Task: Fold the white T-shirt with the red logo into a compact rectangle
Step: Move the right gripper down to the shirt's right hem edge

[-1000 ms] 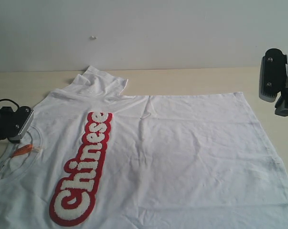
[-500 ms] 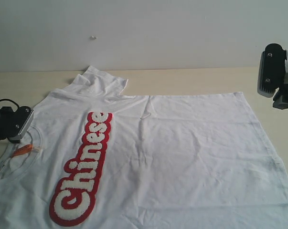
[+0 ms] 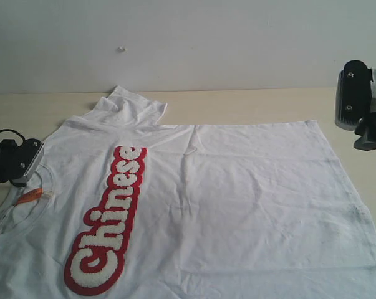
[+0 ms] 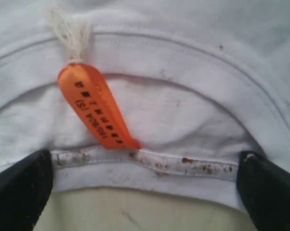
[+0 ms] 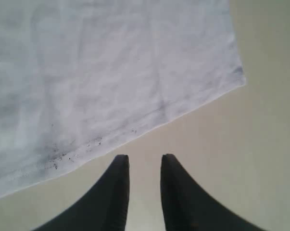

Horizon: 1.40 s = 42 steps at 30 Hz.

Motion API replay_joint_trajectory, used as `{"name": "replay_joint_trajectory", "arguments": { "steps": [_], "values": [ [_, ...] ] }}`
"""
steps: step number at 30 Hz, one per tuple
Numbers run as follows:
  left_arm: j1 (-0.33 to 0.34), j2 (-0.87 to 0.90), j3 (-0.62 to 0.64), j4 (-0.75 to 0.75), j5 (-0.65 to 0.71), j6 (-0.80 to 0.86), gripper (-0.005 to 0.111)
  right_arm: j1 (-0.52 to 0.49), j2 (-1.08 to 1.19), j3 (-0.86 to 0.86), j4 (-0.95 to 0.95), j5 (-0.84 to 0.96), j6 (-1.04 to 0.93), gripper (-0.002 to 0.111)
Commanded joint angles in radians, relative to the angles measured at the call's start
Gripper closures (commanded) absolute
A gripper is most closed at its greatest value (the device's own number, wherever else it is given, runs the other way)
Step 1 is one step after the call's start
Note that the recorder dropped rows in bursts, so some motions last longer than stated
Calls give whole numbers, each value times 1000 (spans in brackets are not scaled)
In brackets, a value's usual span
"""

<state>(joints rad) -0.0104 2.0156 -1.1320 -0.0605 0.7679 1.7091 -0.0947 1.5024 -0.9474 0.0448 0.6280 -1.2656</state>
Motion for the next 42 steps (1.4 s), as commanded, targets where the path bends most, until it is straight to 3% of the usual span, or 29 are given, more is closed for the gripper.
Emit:
{"name": "replay_joint_trajectory", "arguments": {
  "steps": [1,14,16,17,18,20,21,25,30,42],
  "values": [
    [2,54,16,4,-120,-2,2,2,0,3,-61,57,-30,83],
    [2,54,16,4,-121,3,2,2,0,3,-56,41,-30,83],
    [2,54,16,4,-121,3,2,2,0,3,-72,106,-71,80],
    [2,54,16,4,-121,3,2,2,6,3,-61,195,-173,68],
    [2,54,16,4,-121,3,2,2,14,3,-38,241,-231,46],
    [2,54,16,4,-121,3,2,2,32,3,-20,192,-179,10],
    [2,54,16,4,-121,3,2,2,38,3,-33,161,-112,4],
    [2,54,16,4,-121,3,2,2,47,3,-70,226,-126,3],
    [2,54,16,4,-121,3,2,2,35,3,-91,62,-109,3],
    [2,54,16,4,-121,3,2,2,35,3,-98,44,-125,3]
  ]
}}
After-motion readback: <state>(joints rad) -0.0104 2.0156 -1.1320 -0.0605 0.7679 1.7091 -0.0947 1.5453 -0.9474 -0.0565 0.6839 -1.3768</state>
